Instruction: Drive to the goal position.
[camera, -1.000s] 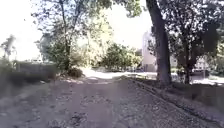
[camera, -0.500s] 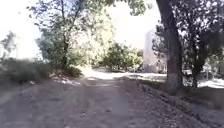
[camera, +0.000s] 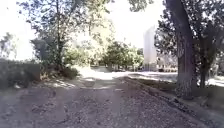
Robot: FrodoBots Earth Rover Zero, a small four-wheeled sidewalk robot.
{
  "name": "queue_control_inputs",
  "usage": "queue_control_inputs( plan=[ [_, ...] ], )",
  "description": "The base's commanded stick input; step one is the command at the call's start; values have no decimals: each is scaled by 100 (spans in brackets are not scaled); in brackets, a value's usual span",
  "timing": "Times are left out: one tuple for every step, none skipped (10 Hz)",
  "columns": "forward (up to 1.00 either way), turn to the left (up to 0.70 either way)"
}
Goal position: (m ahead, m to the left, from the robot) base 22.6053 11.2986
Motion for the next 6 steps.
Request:
queue_control_inputs(
  plan=[
    [85, 0],
    [85, 0],
    [85, 0],
    [85, 0],
    [85, 0],
    [85, 0]
  ],
)
